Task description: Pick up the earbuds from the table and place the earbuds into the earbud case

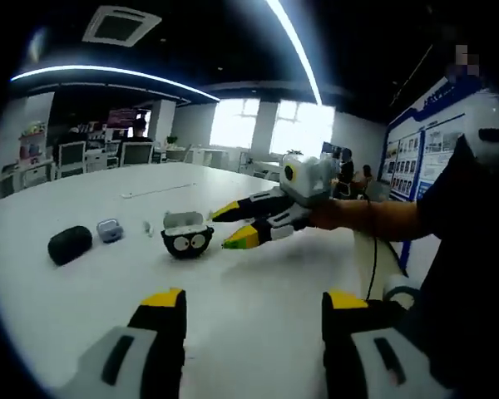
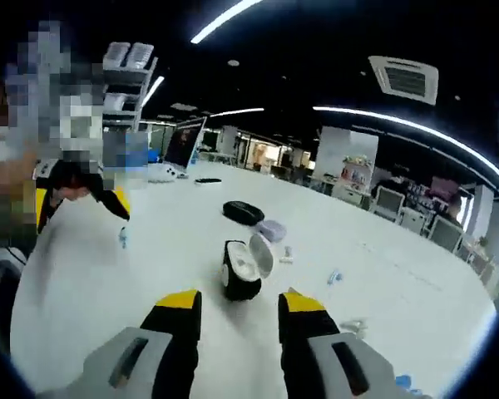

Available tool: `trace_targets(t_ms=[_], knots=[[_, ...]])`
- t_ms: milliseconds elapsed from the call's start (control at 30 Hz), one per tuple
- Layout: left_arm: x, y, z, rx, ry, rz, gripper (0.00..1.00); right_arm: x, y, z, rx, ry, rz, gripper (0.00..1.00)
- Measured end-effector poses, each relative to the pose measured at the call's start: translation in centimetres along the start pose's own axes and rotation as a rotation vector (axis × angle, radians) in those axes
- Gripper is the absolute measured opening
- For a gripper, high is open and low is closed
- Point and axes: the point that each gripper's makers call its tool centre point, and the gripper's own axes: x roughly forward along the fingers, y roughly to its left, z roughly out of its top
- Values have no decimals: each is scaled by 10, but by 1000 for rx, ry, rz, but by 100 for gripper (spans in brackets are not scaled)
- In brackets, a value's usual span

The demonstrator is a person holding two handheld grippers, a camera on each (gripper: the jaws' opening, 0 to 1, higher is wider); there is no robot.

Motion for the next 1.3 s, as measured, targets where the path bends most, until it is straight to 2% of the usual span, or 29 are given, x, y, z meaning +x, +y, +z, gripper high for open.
trace_targets(t_ms=[67,167,233,367,533,700,800,900,1000,1033,1167,1300], knots=[[11,15,10,34,14,-28,67,4,1,-5,28,20,13,36],[33,53,11,75,87,-25,66,10,-2,-7,32,30,19,35],[48,72,13,67,97,-27,65,13,-2,-7,48,32,24,35],[75,83,9,53,137,-110,60,18,-4,-5,57,31,32,31],[99,92,3,25,142,-133,55,24,-7,-6,57,34,42,27],[111,81,-2,9,132,-179,41,28,-11,-6,49,31,47,21],[110,81,-2,-10,124,-176,40,29,-10,-6,23,33,68,18],[106,84,0,-32,101,-154,31,29,-4,-6,-44,19,119,18],[102,78,-2,-35,102,-147,30,28,1,-4,-58,20,163,18],[99,74,-3,-17,109,-139,30,27,5,-4,-85,23,188,18],[87,61,-1,15,107,-108,29,18,17,1,-101,13,250,17],[75,43,1,23,99,-70,28,4,35,4,-138,-3,349,17]])
